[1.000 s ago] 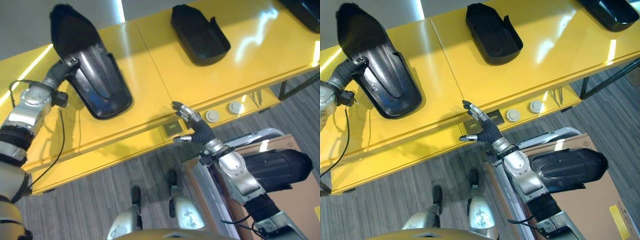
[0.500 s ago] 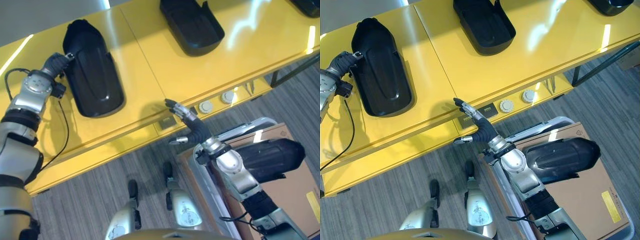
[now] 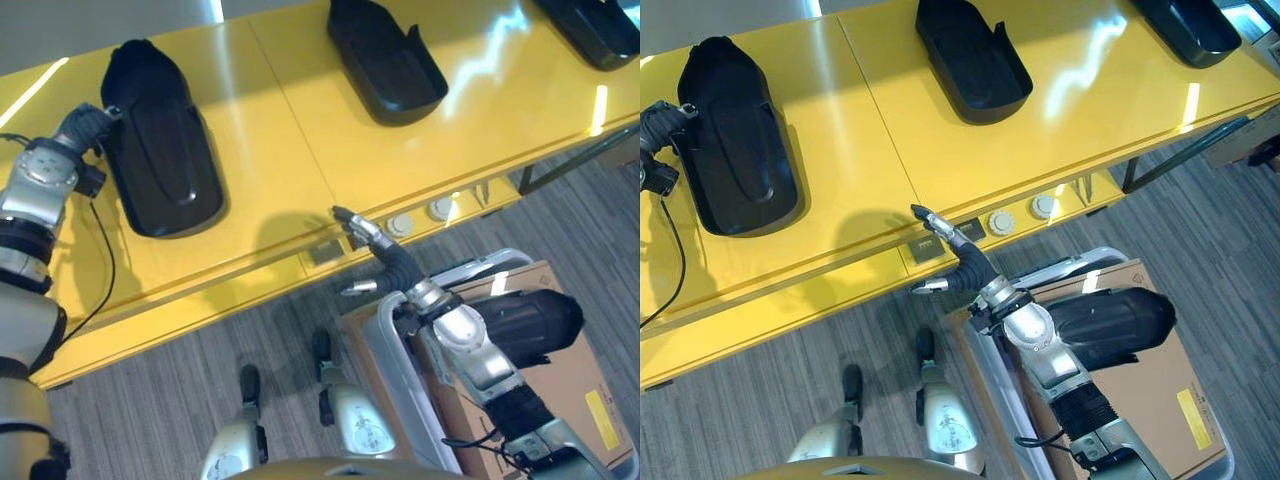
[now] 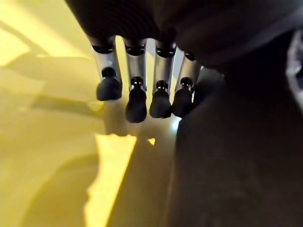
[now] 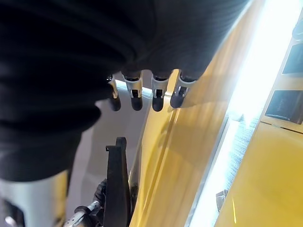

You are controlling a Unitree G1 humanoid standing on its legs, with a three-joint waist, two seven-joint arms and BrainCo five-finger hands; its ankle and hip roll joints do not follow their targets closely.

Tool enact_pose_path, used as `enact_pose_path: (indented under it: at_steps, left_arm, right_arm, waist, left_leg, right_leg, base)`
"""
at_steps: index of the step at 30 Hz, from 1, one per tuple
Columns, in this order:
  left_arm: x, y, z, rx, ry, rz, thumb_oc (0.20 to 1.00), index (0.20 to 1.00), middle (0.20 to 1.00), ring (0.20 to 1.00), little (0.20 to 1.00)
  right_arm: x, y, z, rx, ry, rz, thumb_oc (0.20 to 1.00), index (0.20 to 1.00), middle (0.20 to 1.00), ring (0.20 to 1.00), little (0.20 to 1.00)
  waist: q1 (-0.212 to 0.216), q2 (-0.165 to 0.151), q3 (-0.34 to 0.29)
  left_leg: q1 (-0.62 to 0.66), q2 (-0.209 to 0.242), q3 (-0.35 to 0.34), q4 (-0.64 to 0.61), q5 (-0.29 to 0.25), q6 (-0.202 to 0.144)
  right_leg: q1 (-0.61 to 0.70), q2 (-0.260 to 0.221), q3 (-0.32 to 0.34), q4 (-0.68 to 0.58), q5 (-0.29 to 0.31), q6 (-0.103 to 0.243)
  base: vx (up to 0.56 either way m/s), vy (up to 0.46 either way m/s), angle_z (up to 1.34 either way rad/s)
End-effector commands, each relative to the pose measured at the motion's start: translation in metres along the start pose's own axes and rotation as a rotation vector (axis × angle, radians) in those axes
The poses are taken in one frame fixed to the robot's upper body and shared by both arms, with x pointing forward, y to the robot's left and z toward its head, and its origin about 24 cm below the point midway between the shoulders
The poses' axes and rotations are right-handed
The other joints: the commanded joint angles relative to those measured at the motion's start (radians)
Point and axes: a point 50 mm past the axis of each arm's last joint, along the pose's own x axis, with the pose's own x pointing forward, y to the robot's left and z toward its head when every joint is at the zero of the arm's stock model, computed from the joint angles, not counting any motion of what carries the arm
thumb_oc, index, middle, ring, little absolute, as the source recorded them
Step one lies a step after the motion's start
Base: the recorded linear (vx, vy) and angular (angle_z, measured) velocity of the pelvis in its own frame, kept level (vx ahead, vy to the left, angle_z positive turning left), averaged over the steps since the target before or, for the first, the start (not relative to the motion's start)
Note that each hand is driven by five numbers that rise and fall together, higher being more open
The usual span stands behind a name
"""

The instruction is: Move parts from the plastic box to the shelf.

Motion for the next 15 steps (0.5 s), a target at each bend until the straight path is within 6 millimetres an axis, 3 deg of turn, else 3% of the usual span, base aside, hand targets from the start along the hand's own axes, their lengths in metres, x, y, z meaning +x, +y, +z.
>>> enact_pose_path:
  at_steps: [1,3,8,10,15]
  left_arm:
    - [-0.007,0.051,0.021,0.016,-0.081,0.145,0.2,0.2,0.2,0.2,0.2]
    - [-0.009,0.048,0.013,0.025,-0.061,0.133,0.2,0.2,0.2,0.2,0.2]
    - [-0.013,0.048,-0.001,0.061,-0.013,0.111,0.2,0.2,0.2,0.2,0.2]
    - [-0.014,0.048,-0.007,0.062,0.01,0.111,0.2,0.2,0.2,0.2,0.2]
    - [-0.014,0.044,-0.017,0.051,0.039,0.102,0.2,0.2,0.2,0.2,0.2]
  right_arm:
    - [-0.132,0.034,-0.064,0.03,0.679,0.229,1.0,1.0,1.0,1.0,1.0]
    - [-0.12,0.013,-0.035,-0.078,0.545,0.142,1.0,1.0,1.0,1.0,1.0]
    - [-0.125,-0.001,0.005,-0.172,0.438,0.059,1.0,1.0,1.0,1.0,1.0]
    - [-0.129,0.002,0.004,-0.16,0.451,0.065,1.0,1.0,1.0,1.0,1.0]
    - [-0.154,0.025,-0.026,-0.054,0.628,0.174,1.0,1.0,1.0,1.0,1.0]
  waist:
    - [0.003,0.068,0.034]
    - [-0.01,0.061,0.029]
    - [-0.041,0.052,0.018]
    - [-0.048,0.049,0.016]
    - [-0.057,0.037,0.008]
  left_leg:
    - [-0.085,0.075,-0.022,-0.01,0.047,-0.056]
    - [-0.075,0.081,-0.016,-0.01,0.043,-0.055]
    - [-0.035,0.092,0.018,-0.01,0.024,-0.05]
    - [-0.027,0.095,0.027,-0.01,0.02,-0.049]
    - [0.006,0.099,0.062,-0.01,0.003,-0.044]
  right_leg:
    - [0.093,-0.062,0.043,-0.004,-0.126,0.122]
    - [0.098,-0.06,0.047,-0.004,-0.128,0.124]
    - [0.112,-0.057,0.079,0.0,-0.126,0.131]
    - [0.113,-0.057,0.084,0.001,-0.127,0.132]
    - [0.117,-0.053,0.117,0.004,-0.123,0.135]
  base:
    - [0.0,0.0,0.0]
    - [0.0,0.0,0.0]
    - [0.01,0.028,-0.2]
    - [0.0,0.039,-0.34]
    - [0.0,0.027,-0.29]
